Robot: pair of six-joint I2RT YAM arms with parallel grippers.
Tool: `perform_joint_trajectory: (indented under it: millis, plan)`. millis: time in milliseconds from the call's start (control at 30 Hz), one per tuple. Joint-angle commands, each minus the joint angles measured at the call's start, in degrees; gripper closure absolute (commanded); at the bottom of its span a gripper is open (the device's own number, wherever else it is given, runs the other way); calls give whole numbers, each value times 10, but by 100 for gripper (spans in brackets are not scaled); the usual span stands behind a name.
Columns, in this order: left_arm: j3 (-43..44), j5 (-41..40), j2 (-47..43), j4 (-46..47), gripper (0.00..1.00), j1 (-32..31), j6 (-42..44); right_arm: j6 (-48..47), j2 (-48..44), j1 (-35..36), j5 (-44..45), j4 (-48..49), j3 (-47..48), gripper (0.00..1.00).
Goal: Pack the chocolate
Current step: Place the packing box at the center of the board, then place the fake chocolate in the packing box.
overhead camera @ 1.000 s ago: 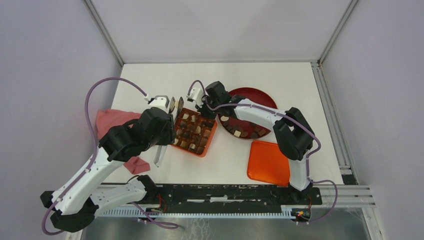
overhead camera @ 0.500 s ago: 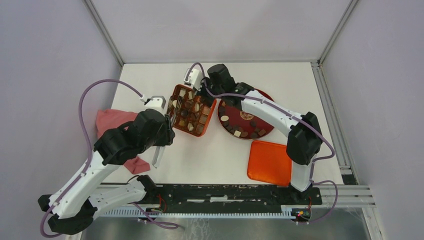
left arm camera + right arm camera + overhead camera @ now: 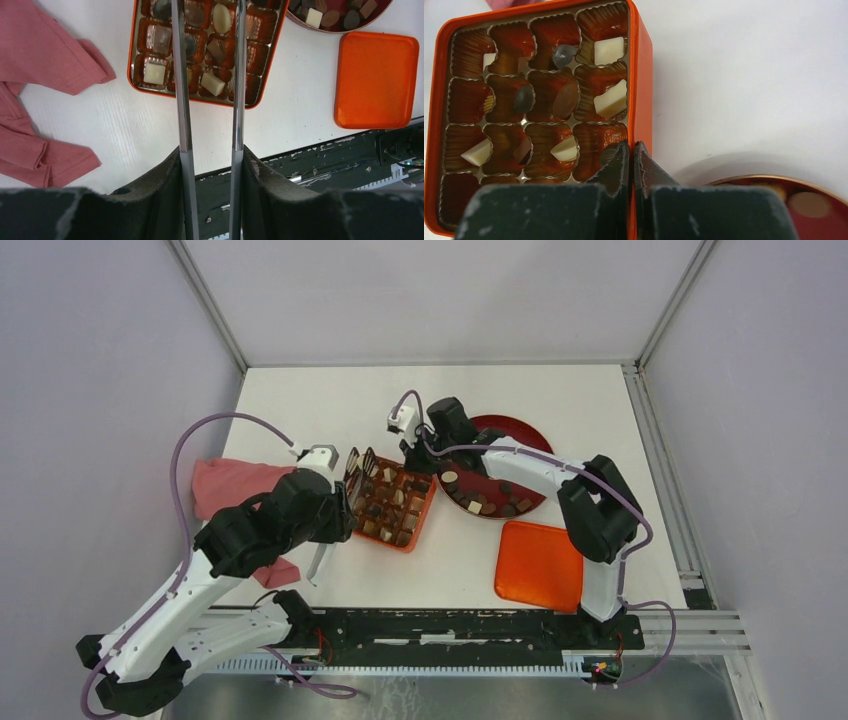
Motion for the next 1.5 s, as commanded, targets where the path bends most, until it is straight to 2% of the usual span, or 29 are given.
perform_joint_trajectory:
  millis: [0,233,400,733,1000,1200,1333,1467]
  plan:
    - [-8,28,3,55,98,2,-28,93,24,-3,-89,126,-17,100]
    - [-54,79,4,95,98,2,-41,112,66,-4,-107,145,-11,98]
    - [-93,112,16,115,98,2,-46,117,81,-9,-126,149,-11,76]
    - [-102,141,39,112,98,2,-55,87,28,-53,-130,104,3,45]
    - [-94,157,96,112,98,2,-42,33,-86,-159,-145,45,-57,38]
    - [-82,148,146,100,98,0,-25,16,-167,-216,-180,51,-150,31]
    - [-67,141,170,87,97,1,-14,19,-197,-246,-198,65,-191,29]
    - [-61,144,189,91,93,0,-8,27,-202,-268,-220,69,-193,29]
